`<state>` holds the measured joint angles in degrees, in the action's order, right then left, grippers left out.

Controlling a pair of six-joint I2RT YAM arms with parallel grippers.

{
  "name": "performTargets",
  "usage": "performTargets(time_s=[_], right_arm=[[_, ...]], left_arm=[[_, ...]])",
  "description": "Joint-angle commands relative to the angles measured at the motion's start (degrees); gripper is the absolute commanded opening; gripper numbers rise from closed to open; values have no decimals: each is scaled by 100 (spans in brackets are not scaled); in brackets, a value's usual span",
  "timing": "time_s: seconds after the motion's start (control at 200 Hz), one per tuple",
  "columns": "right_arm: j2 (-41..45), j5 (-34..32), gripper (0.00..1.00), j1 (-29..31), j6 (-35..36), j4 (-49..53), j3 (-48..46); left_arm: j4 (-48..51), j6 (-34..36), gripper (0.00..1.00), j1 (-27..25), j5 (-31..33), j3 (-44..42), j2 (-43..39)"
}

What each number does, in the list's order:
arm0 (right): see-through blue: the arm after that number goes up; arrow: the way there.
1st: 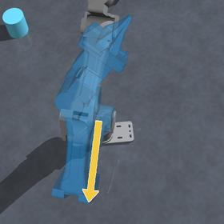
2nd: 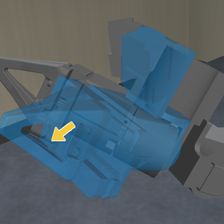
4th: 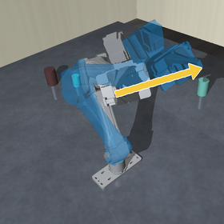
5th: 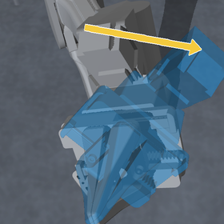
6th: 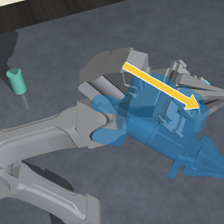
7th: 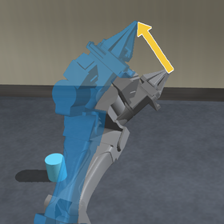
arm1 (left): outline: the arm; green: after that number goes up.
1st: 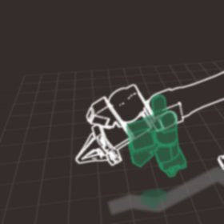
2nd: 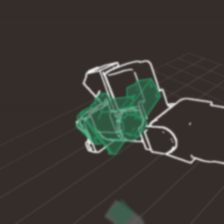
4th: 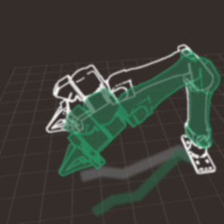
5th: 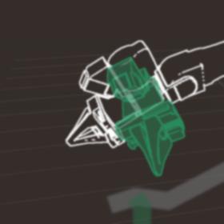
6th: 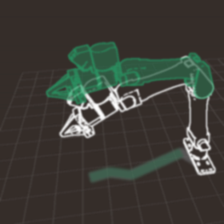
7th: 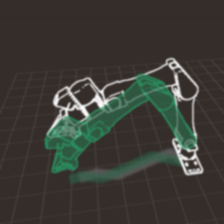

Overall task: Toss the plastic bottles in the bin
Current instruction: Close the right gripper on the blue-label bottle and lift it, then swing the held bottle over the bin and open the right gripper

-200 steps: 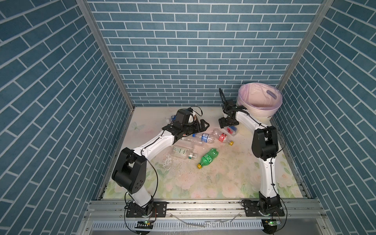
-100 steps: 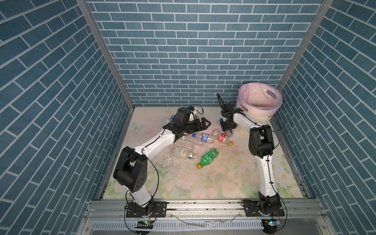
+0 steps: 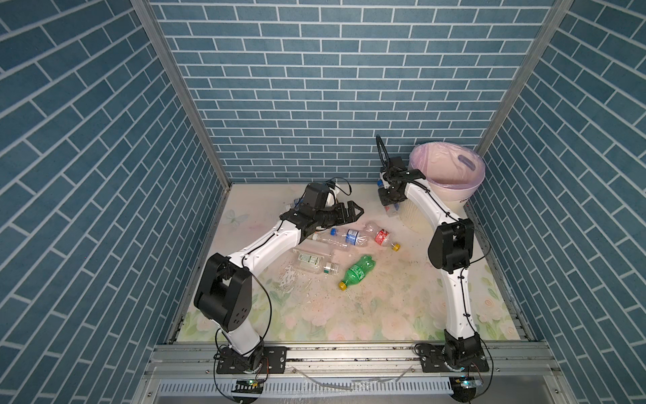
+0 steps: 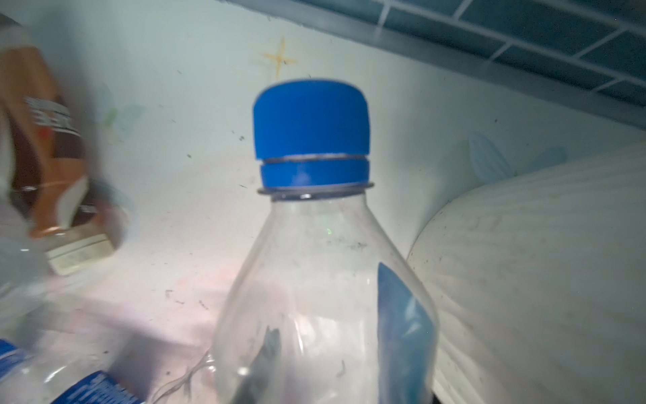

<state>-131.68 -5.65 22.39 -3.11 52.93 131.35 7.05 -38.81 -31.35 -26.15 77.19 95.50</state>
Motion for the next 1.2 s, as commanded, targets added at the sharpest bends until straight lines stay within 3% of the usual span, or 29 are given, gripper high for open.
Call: performTargets(time_s=[0.0,0.24,0.395,0.61,0.7,0.805,0.89,0.965,1.015,1.06,1.135,1.195], right_arm=[[906,-68,35,209,-23,362,638],[2342,-609,32,318,-155,-108,781],[3242,-1310,29,319,111,-563,652],[4579,-2315,25,127,583,-2149,-615],[4623,-2060,25,-396,167,-2299,-973],[3972,-1743,26,-941,-297,-1776,-921],[3111,-1536,37,-1221,-563,-1078,-531],[2345,-1504,65,-1350,-699,-205,300],[2018,-1493,74,-1347,-811,459,1126],[2121,-1440,81,-1281,-814,510,1307],[2727,-1309,98,-1144,-691,-151,699],[3110,-1200,99,-1076,-655,-570,263]], left_arm=[[186,321,99,-142,96,364,-234],[212,637,99,-524,207,930,-197],[218,673,99,-669,186,1094,-81],[210,673,99,-680,172,1055,-40],[231,664,99,-680,185,1018,-45],[322,657,99,-681,222,1001,-47],[350,660,99,-680,238,958,-82],[367,640,99,-684,250,889,-124],[385,638,99,-679,249,841,-169],[396,639,99,-681,264,762,-211],[383,646,99,-681,320,627,-272],[372,638,99,-684,343,557,-287]])
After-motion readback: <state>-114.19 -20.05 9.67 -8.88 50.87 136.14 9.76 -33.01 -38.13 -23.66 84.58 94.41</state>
